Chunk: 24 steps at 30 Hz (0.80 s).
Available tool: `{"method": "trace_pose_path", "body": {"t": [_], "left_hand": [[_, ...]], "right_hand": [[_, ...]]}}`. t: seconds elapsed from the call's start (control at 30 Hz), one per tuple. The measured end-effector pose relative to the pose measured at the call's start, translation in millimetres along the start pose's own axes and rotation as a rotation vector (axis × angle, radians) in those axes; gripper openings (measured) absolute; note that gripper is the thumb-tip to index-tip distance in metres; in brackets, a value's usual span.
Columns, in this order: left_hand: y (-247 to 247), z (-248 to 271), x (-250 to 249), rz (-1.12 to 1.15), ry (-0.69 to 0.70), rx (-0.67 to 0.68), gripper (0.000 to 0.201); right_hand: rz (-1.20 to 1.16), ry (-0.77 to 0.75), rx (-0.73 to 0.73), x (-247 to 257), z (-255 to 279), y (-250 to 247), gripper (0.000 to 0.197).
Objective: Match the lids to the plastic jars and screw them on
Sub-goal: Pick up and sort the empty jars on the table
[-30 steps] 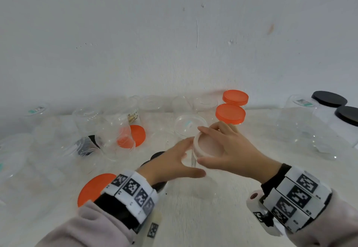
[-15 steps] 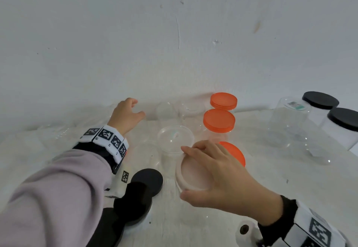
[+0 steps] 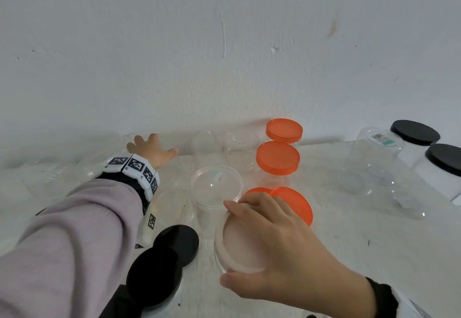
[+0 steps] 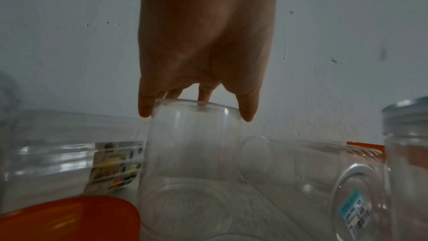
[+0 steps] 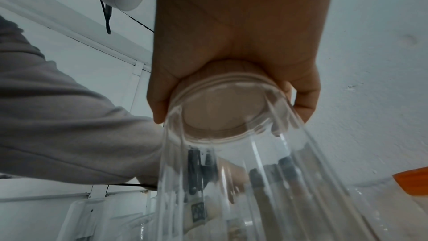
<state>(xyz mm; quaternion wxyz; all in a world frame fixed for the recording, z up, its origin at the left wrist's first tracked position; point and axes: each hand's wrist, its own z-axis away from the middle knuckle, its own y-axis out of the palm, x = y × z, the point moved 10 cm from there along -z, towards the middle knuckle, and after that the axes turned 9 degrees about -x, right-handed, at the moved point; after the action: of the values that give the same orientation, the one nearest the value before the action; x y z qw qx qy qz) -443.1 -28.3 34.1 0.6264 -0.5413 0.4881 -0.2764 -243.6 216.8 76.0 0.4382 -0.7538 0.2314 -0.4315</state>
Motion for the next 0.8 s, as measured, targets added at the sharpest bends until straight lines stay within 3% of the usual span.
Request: {"method": "trace_pose_path", "body": {"t": [0.27, 0.57, 0.8], "left_hand": [[-13, 10, 5, 0.027, 0.007, -0.019, 0.080], [-84, 34, -2, 0.421, 0.116, -0.175, 0.083], [-154, 79, 23, 0.734, 0.146, -0.409, 0.076]], "right_hand": [[0.006, -0.012, 0.039, -1, 0, 2, 0.094], [0.036, -0.086, 0.213, 14, -1, 0, 0.097], [-0.034, -0.175, 0.037, 73, -36, -17, 0.091]]}}
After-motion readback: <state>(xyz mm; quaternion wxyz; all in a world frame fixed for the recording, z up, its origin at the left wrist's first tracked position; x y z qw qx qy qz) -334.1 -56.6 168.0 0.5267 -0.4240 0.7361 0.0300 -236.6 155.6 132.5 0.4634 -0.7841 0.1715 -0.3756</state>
